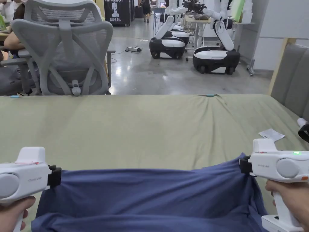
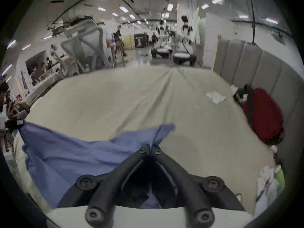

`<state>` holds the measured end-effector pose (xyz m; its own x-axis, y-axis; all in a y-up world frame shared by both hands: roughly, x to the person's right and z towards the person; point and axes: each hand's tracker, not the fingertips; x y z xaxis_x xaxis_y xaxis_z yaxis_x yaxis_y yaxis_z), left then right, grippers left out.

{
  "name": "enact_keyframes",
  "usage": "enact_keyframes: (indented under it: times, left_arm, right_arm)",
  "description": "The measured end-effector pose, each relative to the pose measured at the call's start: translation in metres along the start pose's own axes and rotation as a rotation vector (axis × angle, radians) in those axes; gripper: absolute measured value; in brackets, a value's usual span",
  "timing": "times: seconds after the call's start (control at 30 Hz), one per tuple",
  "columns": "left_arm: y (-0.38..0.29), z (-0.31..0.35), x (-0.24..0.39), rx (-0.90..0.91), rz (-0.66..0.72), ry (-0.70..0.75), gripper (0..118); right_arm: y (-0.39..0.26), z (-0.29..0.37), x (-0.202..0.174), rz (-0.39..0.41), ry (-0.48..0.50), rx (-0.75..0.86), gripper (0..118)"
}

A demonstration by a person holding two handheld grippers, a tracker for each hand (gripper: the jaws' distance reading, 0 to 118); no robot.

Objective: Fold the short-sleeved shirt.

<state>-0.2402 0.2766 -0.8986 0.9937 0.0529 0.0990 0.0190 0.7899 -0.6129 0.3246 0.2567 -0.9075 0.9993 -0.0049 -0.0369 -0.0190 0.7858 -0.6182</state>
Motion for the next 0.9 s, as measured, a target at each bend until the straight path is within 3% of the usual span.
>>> enact_keyframes:
  times: [0.2, 0.3, 0.4, 0.5, 0.53, 0.57, 0.6, 0.63, 0.67, 0.7, 0.83, 0.87, 0.9]
  left_arm:
    - [-0.070, 0.069, -0.019, -0.008, 0.069, -0.043, 1]
    - [-0.122, 0.071, -0.032, -0.105, 0.109, -0.031, 1]
    - [-0.163, 0.064, -0.038, -0.165, 0.143, -0.035, 1]
    - [-0.178, 0.061, -0.030, -0.171, 0.133, -0.025, 3]
    - [-0.175, 0.065, -0.025, -0.128, 0.110, 0.001, 11]
    - [-0.170, 0.071, -0.016, -0.085, 0.082, 0.023, 24]
    - [-0.162, 0.078, -0.004, -0.021, 0.050, 0.040, 45]
    - [-0.155, 0.083, 0.006, 0.037, 0.032, 0.040, 72]
    - [-0.146, 0.088, 0.020, 0.107, 0.016, 0.044, 81]
    - [-0.136, 0.095, 0.038, 0.173, 0.001, 0.040, 82]
    - [-0.116, 0.092, 0.095, 0.356, -0.041, 0.040, 79]
    - [-0.115, 0.089, 0.108, 0.386, -0.044, 0.038, 71]
    - [-0.115, 0.086, 0.119, 0.409, -0.047, 0.037, 53]
  right_arm:
    - [-0.076, 0.103, -0.016, 0.057, -0.024, 0.064, 1]
    - [-0.133, 0.105, -0.019, 0.065, -0.036, -0.017, 1]
    - [-0.182, 0.090, -0.019, 0.016, -0.027, -0.120, 1]
    - [-0.193, 0.090, -0.023, -0.001, -0.030, -0.106, 2]
    - [-0.189, 0.096, -0.026, -0.008, -0.031, -0.061, 9]
    - [-0.180, 0.105, -0.032, -0.012, -0.031, -0.006, 24]
    - [-0.168, 0.114, -0.042, -0.021, -0.020, 0.046, 51]
    - [-0.158, 0.121, -0.048, -0.025, -0.001, 0.088, 87]
    - [-0.146, 0.127, -0.062, -0.018, 0.025, 0.140, 105]
    - [-0.136, 0.133, -0.077, -0.005, 0.033, 0.189, 111]
    - [-0.109, 0.147, -0.136, 0.026, 0.039, 0.354, 110]
    - [-0.107, 0.147, -0.149, 0.026, 0.040, 0.381, 109]
    - [-0.108, 0.144, -0.156, 0.017, 0.033, 0.382, 103]
